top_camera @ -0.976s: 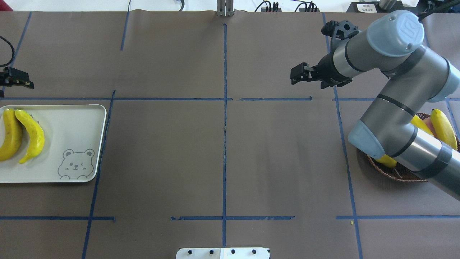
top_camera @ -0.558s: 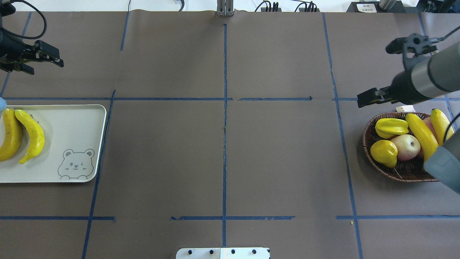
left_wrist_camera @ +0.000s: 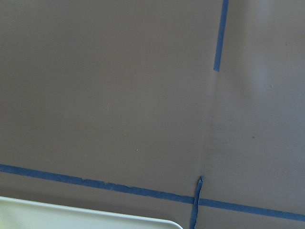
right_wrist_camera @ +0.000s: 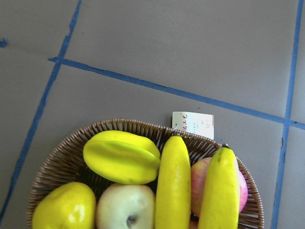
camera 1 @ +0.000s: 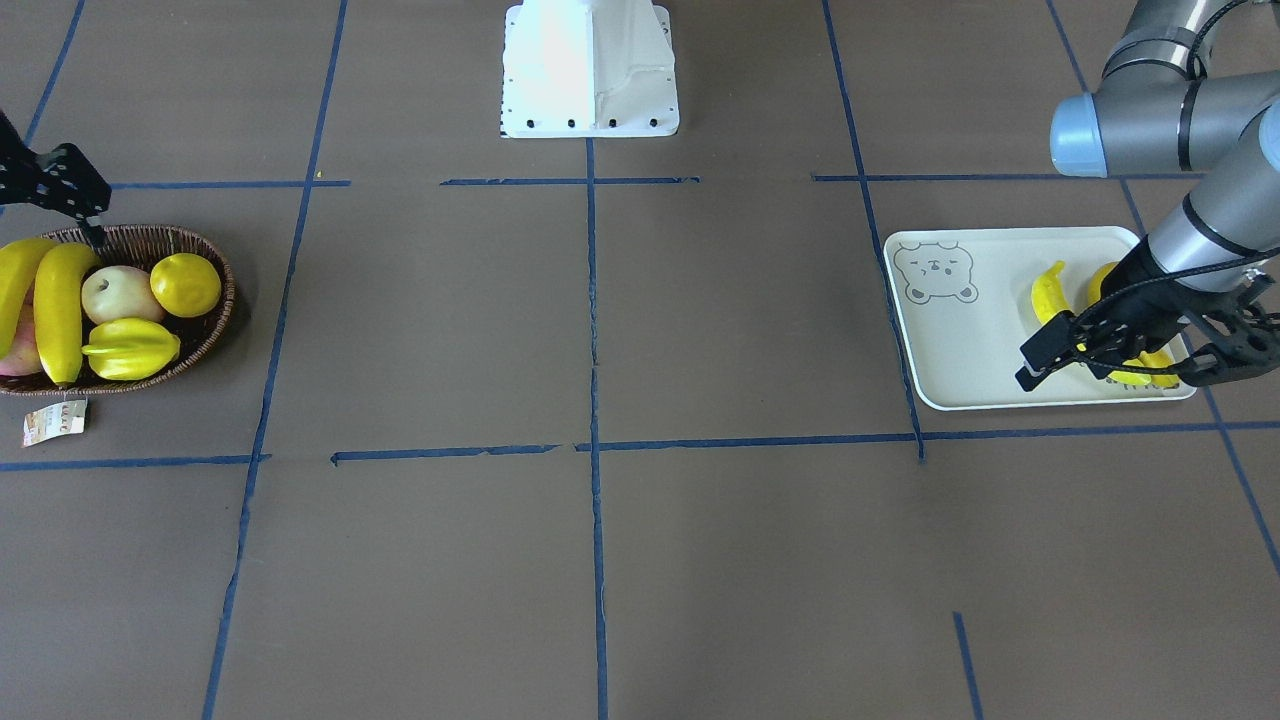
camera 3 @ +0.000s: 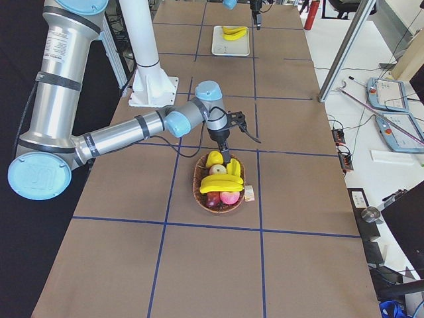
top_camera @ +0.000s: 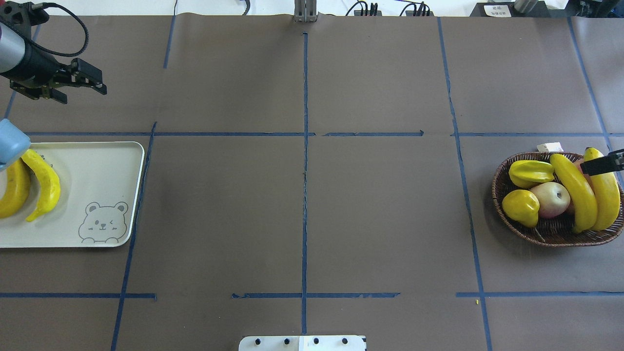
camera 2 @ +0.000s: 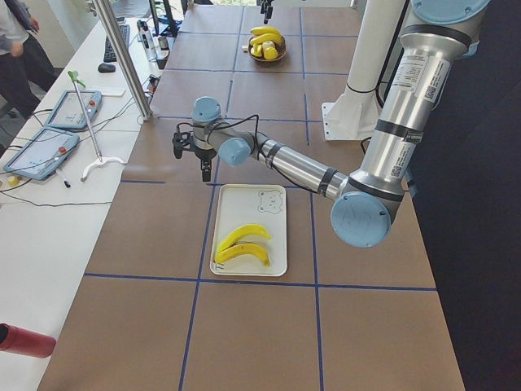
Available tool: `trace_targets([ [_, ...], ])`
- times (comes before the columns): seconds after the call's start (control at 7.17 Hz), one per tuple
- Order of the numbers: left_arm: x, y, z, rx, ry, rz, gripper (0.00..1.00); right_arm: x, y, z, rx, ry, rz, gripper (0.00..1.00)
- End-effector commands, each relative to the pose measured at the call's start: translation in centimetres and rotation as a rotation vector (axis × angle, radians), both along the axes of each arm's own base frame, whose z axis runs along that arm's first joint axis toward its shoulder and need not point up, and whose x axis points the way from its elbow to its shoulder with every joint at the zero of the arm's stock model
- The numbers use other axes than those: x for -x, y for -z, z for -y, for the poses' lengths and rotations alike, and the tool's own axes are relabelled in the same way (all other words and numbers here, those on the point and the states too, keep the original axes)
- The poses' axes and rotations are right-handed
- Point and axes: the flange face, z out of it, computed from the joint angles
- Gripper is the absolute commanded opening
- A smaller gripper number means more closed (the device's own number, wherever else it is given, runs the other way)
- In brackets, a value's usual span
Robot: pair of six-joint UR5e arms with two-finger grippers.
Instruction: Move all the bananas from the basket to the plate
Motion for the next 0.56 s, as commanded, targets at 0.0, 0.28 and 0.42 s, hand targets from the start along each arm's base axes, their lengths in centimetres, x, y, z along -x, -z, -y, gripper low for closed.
trace_targets([
  [0.0,-0.5,0.1,-0.1,-0.004,-0.008,-0.002,1.0,-1.6,-8.0,-1.8,-0.033,-0.03,0.031,0.99],
  [0.28,-0.5,0.1,-0.1,-0.004,-0.008,-0.002,1.0,-1.9,-9.2,-2.2,0.0,-0.05,0.021,0.98],
  [0.42,-0.5,0.2,-0.1,-0.005,-0.008,-0.003,1.0,-1.9,-9.8,-2.4,0.012,-0.049,0.013,0.96],
])
